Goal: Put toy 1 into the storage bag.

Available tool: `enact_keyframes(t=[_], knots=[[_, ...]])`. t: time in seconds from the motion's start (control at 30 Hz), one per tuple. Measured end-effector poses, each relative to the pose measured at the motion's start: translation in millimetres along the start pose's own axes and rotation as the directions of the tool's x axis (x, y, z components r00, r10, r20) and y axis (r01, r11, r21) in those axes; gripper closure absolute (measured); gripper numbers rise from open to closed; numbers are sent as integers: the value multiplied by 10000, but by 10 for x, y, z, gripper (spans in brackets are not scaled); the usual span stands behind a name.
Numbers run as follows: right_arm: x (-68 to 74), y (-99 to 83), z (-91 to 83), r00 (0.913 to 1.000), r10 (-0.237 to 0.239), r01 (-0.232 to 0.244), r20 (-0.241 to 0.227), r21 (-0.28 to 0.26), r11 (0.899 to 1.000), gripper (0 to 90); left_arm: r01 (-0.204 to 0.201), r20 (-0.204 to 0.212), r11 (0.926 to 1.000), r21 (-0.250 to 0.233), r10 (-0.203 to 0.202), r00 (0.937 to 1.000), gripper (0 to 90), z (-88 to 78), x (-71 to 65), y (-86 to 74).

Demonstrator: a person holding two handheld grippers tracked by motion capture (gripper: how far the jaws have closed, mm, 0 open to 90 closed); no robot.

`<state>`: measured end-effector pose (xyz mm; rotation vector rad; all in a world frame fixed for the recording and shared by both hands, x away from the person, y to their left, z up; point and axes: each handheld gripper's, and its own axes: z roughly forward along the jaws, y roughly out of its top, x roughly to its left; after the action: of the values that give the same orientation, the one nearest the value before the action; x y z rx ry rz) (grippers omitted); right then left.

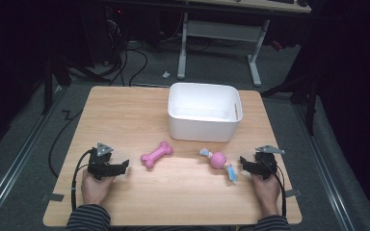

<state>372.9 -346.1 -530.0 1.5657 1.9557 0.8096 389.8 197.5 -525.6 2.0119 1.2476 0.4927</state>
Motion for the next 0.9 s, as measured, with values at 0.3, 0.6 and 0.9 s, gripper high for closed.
enact_keyframes(t=[0.3,0.6,0.9], knots=[[0,0,0,10000,-3,3,-1,0,10000,272,216,281,9996,-196,-211,9994,142,-143,-10,-9],[0,0,0,10000,-4,4,0,2,10000,272,-329,550,9994,-86,333,9979,139,-274,-145,29],[2,-1,-2,10000,-10,10,-14,6,10000,272,-724,1131,9973,84,710,9910,142,-315,-301,115]])
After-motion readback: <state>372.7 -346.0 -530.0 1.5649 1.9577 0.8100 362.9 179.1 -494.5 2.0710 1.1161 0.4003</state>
